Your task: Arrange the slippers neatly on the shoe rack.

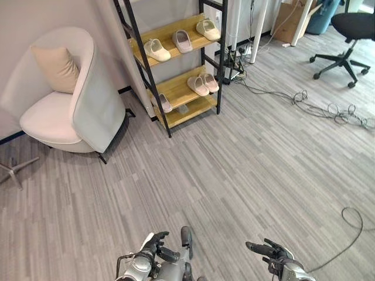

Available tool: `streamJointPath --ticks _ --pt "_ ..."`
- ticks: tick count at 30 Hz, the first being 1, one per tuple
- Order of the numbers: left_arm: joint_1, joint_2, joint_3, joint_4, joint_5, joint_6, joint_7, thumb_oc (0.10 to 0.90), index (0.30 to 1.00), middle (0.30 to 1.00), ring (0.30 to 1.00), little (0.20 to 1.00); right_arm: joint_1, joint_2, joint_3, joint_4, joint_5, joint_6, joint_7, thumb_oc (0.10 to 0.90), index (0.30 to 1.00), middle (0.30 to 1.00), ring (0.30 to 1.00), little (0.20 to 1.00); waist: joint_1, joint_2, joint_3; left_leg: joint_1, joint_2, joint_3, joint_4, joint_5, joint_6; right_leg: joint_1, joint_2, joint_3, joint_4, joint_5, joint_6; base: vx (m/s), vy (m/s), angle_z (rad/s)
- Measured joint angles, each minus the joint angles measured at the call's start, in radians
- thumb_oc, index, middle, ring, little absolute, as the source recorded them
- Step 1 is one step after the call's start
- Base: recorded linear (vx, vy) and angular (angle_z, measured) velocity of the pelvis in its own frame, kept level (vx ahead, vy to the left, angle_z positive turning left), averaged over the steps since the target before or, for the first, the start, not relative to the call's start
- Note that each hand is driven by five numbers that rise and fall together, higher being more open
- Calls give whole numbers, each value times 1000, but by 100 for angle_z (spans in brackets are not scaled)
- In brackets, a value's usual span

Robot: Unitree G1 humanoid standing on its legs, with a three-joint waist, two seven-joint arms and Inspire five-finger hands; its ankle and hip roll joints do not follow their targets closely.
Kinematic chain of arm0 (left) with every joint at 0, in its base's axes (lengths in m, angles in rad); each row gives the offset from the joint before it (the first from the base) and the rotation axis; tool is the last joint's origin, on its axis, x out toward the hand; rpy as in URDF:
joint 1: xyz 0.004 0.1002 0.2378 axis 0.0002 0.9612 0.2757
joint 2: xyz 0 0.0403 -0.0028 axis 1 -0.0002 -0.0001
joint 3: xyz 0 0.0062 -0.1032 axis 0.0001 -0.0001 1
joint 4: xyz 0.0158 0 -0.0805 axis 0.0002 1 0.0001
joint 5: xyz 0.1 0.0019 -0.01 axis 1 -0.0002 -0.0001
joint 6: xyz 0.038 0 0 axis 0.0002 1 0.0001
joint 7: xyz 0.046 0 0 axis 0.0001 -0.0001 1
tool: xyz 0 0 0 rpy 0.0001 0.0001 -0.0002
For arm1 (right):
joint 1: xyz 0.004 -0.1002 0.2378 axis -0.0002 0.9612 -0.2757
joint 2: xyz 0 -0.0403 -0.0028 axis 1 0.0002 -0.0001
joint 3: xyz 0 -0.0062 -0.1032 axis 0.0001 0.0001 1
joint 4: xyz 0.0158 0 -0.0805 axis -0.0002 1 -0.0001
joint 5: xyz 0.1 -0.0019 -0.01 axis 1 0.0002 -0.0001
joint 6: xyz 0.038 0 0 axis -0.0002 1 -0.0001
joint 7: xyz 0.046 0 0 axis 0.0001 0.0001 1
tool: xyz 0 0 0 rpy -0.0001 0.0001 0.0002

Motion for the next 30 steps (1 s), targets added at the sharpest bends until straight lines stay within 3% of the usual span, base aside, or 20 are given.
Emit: streamJointPath --ticks 1,2,3,4,5,6,7,8,10,11,14,16,17,18,19,22,25,26,27,30 --pt "18 15 7 5 0 4 6 800 900 900 900 900 13 14 11 4 -12 -1 6 800 900 900 900 900 4 -8 -21 19 -4 -3 -27 25 36 21 -3 -2 22 -16 35 338 38 -80" --pt "32 44 22 34 2 18 17 800 900 900 900 900 17 42 23 -3 -29 0 15 800 900 900 900 900 -2 -24 -33 69 5 -9 -23 115 93 -1 22 -55 170 -67 127 203 14 -46" --pt "38 66 14 45 2 34 21 800 900 900 900 900 26 61 31 -9 -37 0 19 800 900 900 900 900 -3 -42 -36 94 7 -1 -27 136 140 -40 24 -116 282 -93 251 238 1 -36" --pt "53 90 14 55 3 44 21 800 900 900 900 900 56 79 31 -42 -54 1 23 800 900 900 900 900 -2 -60 -49 114 16 -15 -25 94 192 -142 34 -187 487 -56 379 347 57 -6" --pt "59 99 10 68 2 47 21 800 900 900 900 900 71 81 27 -77 -60 -4 28 800 900 900 900 900 -20 -69 -48 135 15 -37 -10 74 189 -207 12 -275 644 -48 423 340 60 12" --pt "57 90 3 73 2 54 21 800 900 900 900 900 77 80 25 -81 -66 -5 30 800 900 900 900 900 -32 -73 -48 149 7 -62 1 61 185 -232 -16 -314 703 -41 428 538 303 37" --pt "59 88 -28 75 2 71 24 800 900 900 900 900 85 64 10 -86 -93 -1 29 800 900 900 900 900 -46 -44 -30 197 11 -127 23 6 181 -279 -85 -426 835 -34 409 451 307 38" --pt "54 68 -28 73 4 77 23 800 900 900 900 900 89 46 7 -115 -118 2 25 800 900 900 900 900 -66 -1 -18 238 31 -175 39 -62 205 -325 -111 -466 905 -27 396 455 306 34" --pt "51 58 -23 40 1 84 24 800 900 900 900 900 102 44 9 -147 -145 -5 27 800 900 900 900 900 -93 39 6 310 63 -202 37 -66 184 -398 -176 -541 947 -50 370 403 135 46" --pt "48 59 -19 -1 -14 86 17 800 900 900 900 900 149 27 5 -179 -154 -27 69 800 900 900 900 900 -111 48 10 342 73 -209 39 -79 198 -452 -220 -566 925 -65 378 481 93 84" --pt "11 60 -39 -38 -51 68 36 800 900 900 900 900 171 29 4 -188 -162 -23 61 800 900 900 900 900 -155 37 17 395 111 -240 67 -125 147 -520 -264 -551 638 -45 350 284 -36 71" --pt "2 70 -57 -52 -57 54 43 800 900 900 900 900 208 29 10 -270 -164 -24 59 800 900 900 900 900 -177 21 21 427 153 -264 67 -195 77 -548 -230 -467 425 40 342 340 -85 57" --pt "1 93 -57 -45 -57 53 42 800 900 900 900 900 254 49 13 -321 -165 -29 58 800 900 900 900 900 -196 -25 6 444 157 -281 55 -235 15 -525 -213 -365 252 93 343 319 -84 73" --pt "0 86 -57 -26 -56 55 42 800 900 900 900 900 261 72 8 -311 -164 -37 53 800 900 900 900 900 -203 -51 13 465 170 -282 92 -266 -34 -502 -199 -376 262 232 211 317 -84 60" --pt "5 61 -59 -4 -50 47 39 800 900 900 900 900 259 63 13 -300 -165 -37 43 800 900 900 900 900 -203 -52 10 451 158 -290 134 -288 -65 -492 -195 -379 277 202 232 373 -96 55" --pt "26 -42 -64 78 -34 27 20 800 900 900 900 900 262 19 8 -223 -163 -51 38 800 900 900 900 900 -243 -10 -3 359 66 -290 266 -315 -39 -424 -186 -455 250 163 221 346 -88 49" --pt "36 -61 -50 123 -22 43 12 800 900 900 900 900 248 18 -32 -162 -134 -43 42 800 900 900 900 900 -275 37 3 374 84 -337 206 -316 18 -486 -153 -439 434 73 211 450 -176 72" --pt "43 -45 -46 134 6 45 11 800 900 900 900 900 237 23 -27 -147 -138 -38 43 800 900 900 900 900 -304 35 -1 401 101 -386 172 -304 10 -485 -116 -332 415 39 237 373 -202 110" --pt "48 -24 -48 150 27 45 10 800 900 900 900 900 259 28 -17 -140 -145 -18 45 800 900 900 900 900 -309 34 -6 411 113 -448 141 -298 1 -434 -104 -312 333 96 204 373 -203 138" --pt "78 5 -18 159 41 43 -1 800 900 900 900 900 253 15 -41 -64 -146 11 46 800 900 900 900 900 -271 69 -26 420 150 -500 116 -258 -49 -410 -82 -378 336 49 153 310 -240 93"
